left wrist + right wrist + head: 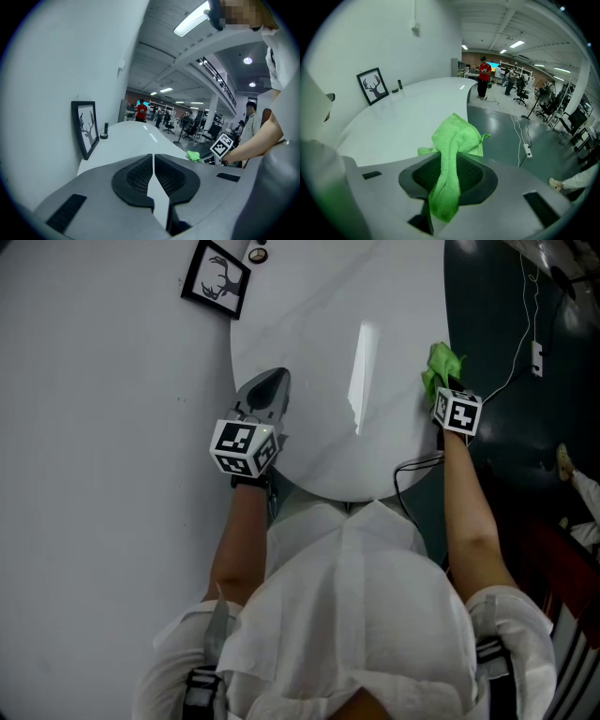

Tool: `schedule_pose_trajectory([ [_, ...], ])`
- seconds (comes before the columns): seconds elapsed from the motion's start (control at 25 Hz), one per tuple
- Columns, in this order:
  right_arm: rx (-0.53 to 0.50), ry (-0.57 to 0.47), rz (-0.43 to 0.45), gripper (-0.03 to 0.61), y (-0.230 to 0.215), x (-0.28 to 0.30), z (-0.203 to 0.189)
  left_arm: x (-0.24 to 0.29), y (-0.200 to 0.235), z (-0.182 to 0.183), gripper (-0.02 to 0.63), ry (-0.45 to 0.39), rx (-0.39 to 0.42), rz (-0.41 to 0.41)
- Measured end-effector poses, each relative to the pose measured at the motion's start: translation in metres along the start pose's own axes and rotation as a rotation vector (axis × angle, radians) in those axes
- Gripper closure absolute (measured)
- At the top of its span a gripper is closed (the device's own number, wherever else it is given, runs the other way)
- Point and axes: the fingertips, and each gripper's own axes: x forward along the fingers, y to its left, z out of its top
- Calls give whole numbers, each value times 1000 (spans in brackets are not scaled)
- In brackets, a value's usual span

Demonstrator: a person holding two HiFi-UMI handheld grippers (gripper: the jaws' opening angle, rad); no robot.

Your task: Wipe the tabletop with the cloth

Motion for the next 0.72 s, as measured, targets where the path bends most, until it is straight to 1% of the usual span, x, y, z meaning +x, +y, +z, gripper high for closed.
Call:
schedule_pose_trajectory([
  [0.16, 25, 8, 1, 494, 8, -10, -12, -6, 2, 2, 588, -7, 3, 8],
  [0.32, 9, 14, 30, 494, 35, -14, -17, -14, 7, 1, 588, -11, 4, 16],
  [0.72, -66, 9, 154, 494, 142, -17, -12, -40, 19, -5, 588, -18, -3, 31],
])
